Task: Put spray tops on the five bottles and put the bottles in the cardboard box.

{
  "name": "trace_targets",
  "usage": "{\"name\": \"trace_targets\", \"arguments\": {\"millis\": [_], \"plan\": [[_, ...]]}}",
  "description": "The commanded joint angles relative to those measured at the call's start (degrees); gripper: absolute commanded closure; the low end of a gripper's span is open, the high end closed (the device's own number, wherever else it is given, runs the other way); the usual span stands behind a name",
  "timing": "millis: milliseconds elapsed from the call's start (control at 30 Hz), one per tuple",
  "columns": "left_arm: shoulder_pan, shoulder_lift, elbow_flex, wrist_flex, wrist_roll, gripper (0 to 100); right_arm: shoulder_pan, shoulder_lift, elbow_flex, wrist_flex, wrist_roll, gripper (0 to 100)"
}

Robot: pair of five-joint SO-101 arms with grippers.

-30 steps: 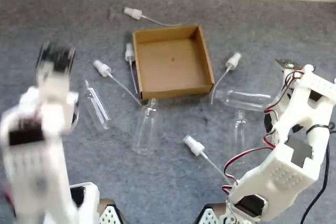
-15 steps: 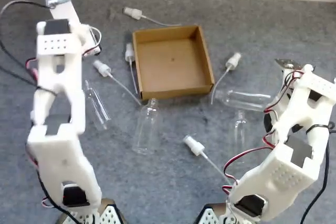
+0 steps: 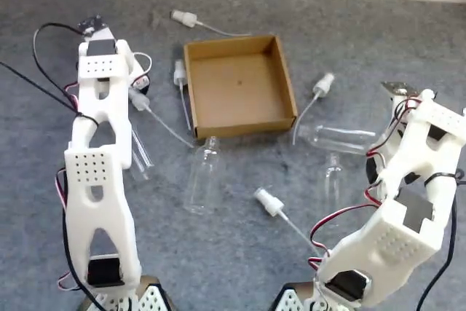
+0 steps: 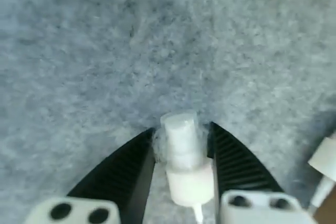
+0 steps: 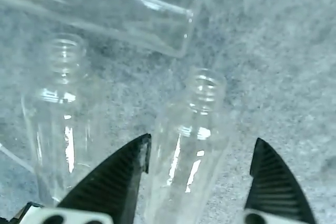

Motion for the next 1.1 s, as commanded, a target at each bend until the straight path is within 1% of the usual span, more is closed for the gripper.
{"name": "trace_targets", "arguments": {"millis": [0, 133, 267, 367, 500, 633, 667, 767, 867, 967, 1067], "plan": [[3.03, 0.84, -3.03, 0.88, 0.62, 89, -0.31, -0.48, -2.15, -0.31, 0.62, 75.5], [4.7, 0.84, -3.12, 2.29, 0.26, 90, -0.31, -0.48, 0.4, -0.75, 0.62, 75.5], [6.55, 0.92, -5.67, 2.55, -2.11, 99, -0.4, -0.57, 1.01, -0.75, 0.62, 75.5], [7.43, 0.92, -9.54, 2.99, -3.87, 100, -0.31, -0.57, 0.92, -0.75, 0.62, 75.5], [8.84, 0.84, -20.0, 7.82, -7.47, 100, -0.31, -0.57, 0.92, -0.75, 0.62, 75.5], [8.66, 0.75, -38.99, 17.67, -11.52, 100, -0.48, -0.75, 0.92, -0.75, 0.62, 75.5], [8.04, 0.31, -41.63, 19.34, -12.92, 100, -0.48, -0.84, 0.84, -0.57, 0.62, 75.5], [5.67, -6.73, -36.09, 19.96, -16.7, 100, 0.13, -1.01, 0.57, -0.13, 0.53, 75.5], [2.68, -14.73, -27.47, 19.96, -20.13, 100, 1.71, -1.01, 0.48, 1.89, 0.53, 75.5], [1.89, -23.96, -19.74, 20.04, -27.34, 100, 1.89, -1.8, -0.66, 2.95, 0.53, 75.5], [1.98, -34.51, -8.13, 20.13, -32.35, 100, 1.71, -3.12, -1.01, 2.77, 0.26, 75.5]]}}
